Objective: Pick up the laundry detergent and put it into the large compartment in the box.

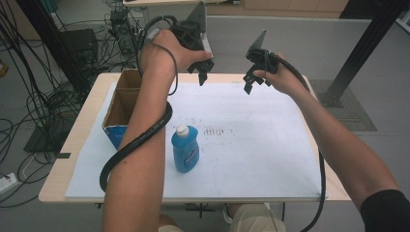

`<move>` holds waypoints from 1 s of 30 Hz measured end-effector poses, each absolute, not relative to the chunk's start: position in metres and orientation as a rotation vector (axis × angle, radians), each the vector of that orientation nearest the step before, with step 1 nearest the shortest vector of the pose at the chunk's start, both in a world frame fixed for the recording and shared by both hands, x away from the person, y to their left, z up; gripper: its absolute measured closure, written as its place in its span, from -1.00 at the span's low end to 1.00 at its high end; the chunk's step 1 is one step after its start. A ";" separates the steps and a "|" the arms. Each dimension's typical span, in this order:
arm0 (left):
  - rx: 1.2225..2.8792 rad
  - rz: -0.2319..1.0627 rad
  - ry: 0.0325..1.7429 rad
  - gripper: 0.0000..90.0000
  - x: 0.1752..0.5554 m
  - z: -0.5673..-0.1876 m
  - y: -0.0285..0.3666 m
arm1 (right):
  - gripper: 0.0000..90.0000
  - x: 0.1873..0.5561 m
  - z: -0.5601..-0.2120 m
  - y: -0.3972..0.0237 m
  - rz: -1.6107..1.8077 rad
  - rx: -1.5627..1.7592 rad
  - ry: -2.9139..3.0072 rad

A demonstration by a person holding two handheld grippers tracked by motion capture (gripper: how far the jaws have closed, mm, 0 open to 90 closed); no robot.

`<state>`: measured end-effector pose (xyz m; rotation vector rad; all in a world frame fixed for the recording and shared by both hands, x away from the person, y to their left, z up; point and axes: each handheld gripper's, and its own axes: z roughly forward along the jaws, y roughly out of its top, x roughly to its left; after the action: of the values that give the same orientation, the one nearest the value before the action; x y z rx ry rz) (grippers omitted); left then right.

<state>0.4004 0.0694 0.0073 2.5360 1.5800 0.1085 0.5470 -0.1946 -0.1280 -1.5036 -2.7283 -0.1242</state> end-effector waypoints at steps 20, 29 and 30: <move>2.539 0.102 1.579 -0.85 0.402 0.006 0.068 | -0.86 0.548 -0.129 -0.195 -0.118 -1.508 -2.727; 2.541 0.103 1.575 -0.85 0.401 0.006 0.068 | -0.86 0.546 -0.127 -0.196 -0.124 -1.511 -2.725; 2.541 0.101 1.575 -0.85 0.401 0.006 0.068 | -0.86 0.546 -0.127 -0.196 -0.124 -1.511 -2.725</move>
<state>0.4012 0.0677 0.0060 2.5411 1.5751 0.1010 0.5463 -0.1957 -0.1272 -1.5114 -2.7246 -0.1242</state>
